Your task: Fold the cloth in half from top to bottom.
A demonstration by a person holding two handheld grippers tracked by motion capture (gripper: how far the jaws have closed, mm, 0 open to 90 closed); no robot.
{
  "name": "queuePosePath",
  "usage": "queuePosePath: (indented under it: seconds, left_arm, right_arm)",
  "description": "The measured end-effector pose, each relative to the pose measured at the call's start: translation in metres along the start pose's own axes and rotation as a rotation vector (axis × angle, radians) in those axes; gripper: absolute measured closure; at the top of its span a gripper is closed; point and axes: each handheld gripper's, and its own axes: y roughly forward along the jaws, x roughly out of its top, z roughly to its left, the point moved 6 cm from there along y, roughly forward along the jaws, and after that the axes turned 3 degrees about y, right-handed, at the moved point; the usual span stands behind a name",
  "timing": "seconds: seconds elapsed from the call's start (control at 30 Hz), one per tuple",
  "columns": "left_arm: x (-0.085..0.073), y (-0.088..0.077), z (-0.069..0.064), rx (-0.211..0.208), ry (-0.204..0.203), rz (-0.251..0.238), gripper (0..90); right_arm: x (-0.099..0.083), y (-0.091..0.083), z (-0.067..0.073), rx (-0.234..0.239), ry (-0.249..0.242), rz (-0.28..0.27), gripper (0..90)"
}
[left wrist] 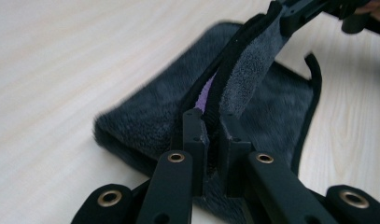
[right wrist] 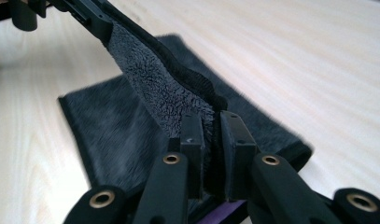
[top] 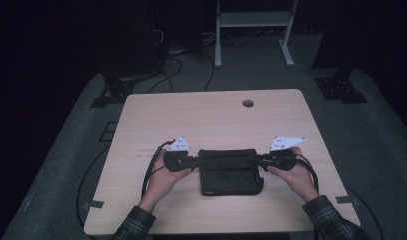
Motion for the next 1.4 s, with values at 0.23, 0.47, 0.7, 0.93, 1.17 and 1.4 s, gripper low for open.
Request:
queuePosePath:
  seconds: [0.23,0.47,0.7,0.93,1.17,1.4]
  left_arm:
    - [-0.017,0.007,-0.013,-0.034,-0.007,0.045,82.4]
    - [-0.026,0.006,-0.022,-0.044,0.006,0.079,68.6]
    - [-0.015,-0.013,-0.022,-0.038,0.018,0.026,60.5]
    - [-0.004,-0.01,-0.007,-0.015,0.02,-0.011,58.1]
    - [0.001,0.011,0.013,0.021,-0.012,0.012,59.0]
    - [-0.016,0.019,-0.001,0.004,0.0,0.065,58.4]
  right_arm:
    - [-0.023,-0.001,0.012,0.016,-0.006,0.055,78.8]
    - [-0.039,-0.006,0.015,0.041,0.001,0.1,69.3]
    - [-0.031,-0.025,0.015,0.049,0.005,0.025,68.6]
    - [-0.019,-0.018,0.008,0.015,-0.003,0.002,77.9]
    - [-0.018,0.005,-0.002,0.004,0.011,0.048,81.6]
    - [-0.028,0.011,0.004,0.027,-0.013,0.101,81.8]
